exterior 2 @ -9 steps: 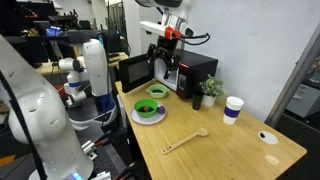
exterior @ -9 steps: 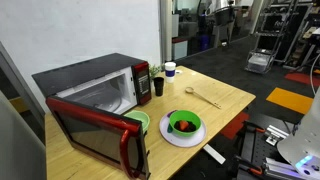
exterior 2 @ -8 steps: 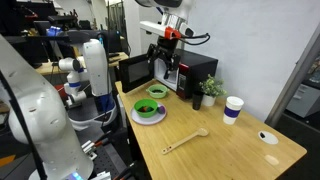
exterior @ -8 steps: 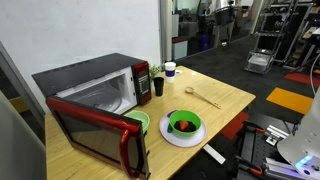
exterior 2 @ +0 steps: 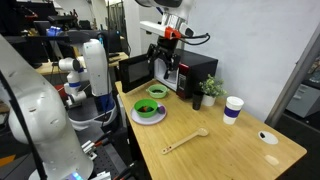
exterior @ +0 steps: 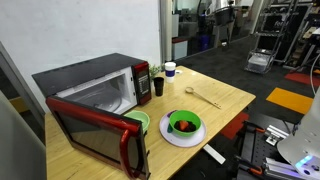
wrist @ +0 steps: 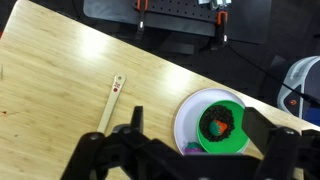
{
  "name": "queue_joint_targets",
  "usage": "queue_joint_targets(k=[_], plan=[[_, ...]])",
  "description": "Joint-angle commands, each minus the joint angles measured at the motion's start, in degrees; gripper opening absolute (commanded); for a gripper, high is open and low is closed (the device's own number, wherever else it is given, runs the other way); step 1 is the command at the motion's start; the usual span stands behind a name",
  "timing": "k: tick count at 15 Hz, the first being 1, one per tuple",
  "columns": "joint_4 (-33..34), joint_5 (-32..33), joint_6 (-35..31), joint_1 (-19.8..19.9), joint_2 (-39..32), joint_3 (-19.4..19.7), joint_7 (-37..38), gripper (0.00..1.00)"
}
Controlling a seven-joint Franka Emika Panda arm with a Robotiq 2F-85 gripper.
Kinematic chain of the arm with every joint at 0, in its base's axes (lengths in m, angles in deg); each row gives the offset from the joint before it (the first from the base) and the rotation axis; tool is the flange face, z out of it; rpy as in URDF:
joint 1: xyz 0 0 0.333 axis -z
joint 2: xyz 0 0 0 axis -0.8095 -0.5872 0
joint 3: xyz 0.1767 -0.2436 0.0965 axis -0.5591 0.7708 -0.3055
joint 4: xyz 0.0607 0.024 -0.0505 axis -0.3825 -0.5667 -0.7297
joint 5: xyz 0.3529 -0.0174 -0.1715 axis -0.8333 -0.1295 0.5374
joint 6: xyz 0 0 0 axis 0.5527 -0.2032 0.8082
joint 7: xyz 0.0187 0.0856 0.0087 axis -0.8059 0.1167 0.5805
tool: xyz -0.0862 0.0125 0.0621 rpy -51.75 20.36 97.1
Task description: Use the wooden spoon to stir the contents in the green bowl
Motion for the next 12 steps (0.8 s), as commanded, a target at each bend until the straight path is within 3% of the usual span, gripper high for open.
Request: queue_joint_targets(k=[1, 6, 12], plan=[[0.1, -0.3, 0.1, 1.5, -0.1, -1.3, -0.3, 1.00], [2.1, -2.8, -8.0, 2.8, -5.1, 0.6, -0.3, 1.00], [9.9, -10.8, -16.9, 6.8, -19.9, 3.0, -3.5, 1.00]])
